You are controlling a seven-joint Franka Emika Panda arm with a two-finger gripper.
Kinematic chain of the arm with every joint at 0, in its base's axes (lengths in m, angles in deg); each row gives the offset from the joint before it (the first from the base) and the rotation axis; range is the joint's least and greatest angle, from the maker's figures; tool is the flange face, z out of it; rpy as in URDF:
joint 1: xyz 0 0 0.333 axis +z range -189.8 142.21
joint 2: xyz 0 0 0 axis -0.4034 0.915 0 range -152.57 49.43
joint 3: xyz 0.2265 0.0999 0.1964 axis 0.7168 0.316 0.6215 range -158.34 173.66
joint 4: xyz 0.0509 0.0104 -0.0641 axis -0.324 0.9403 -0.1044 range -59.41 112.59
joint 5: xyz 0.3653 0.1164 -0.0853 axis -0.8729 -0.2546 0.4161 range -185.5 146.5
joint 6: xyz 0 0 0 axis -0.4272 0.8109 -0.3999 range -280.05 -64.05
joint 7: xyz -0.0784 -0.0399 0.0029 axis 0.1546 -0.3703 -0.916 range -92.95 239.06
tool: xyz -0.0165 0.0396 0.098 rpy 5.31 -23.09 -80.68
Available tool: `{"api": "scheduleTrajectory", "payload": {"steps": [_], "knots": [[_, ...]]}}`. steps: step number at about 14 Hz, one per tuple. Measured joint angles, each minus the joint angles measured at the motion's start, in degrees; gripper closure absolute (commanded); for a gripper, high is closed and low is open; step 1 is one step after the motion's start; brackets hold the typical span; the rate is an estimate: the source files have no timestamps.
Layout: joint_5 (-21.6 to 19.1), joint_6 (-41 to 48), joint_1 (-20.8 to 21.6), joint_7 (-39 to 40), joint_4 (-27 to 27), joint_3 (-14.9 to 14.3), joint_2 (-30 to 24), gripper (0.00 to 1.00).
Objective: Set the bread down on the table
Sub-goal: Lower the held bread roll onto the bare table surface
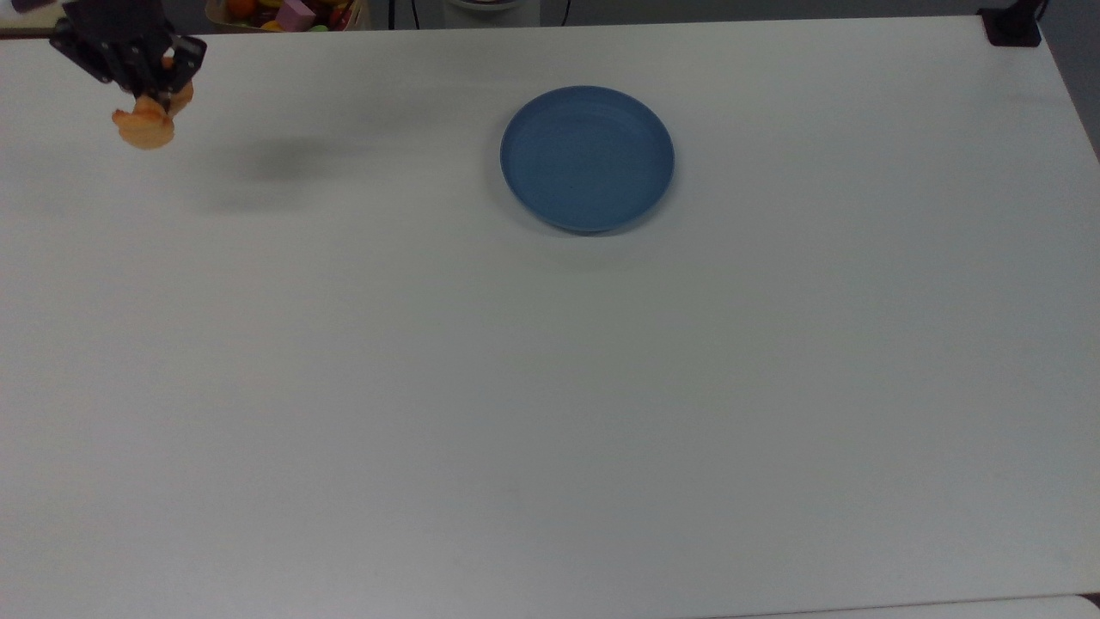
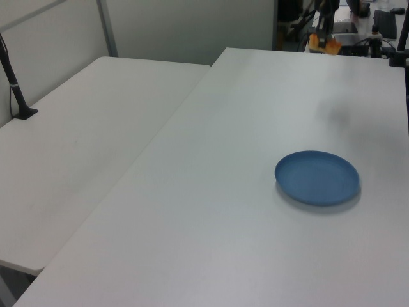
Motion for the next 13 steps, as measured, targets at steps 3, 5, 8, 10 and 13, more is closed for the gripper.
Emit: {"api": "scheduleTrajectory", "payload": {"steps": [3, 5, 8, 10, 13], "knots": [[0.0, -5.6, -0.2, 0.0, 5.7, -0.6, 1.6, 0.99], [0.0, -8.9, -0.5, 0.0, 8.8, -0.7, 2.7, 0.97], [0.0, -13.2, -1.0, 0.0, 12.6, -0.7, 4.4, 0.68], [0.0, -13.9, -1.0, 0.0, 13.6, -0.7, 5.8, 0.46], [-0.5, -15.2, -1.0, 0.0, 13.7, -0.6, 7.8, 0.13]]}}
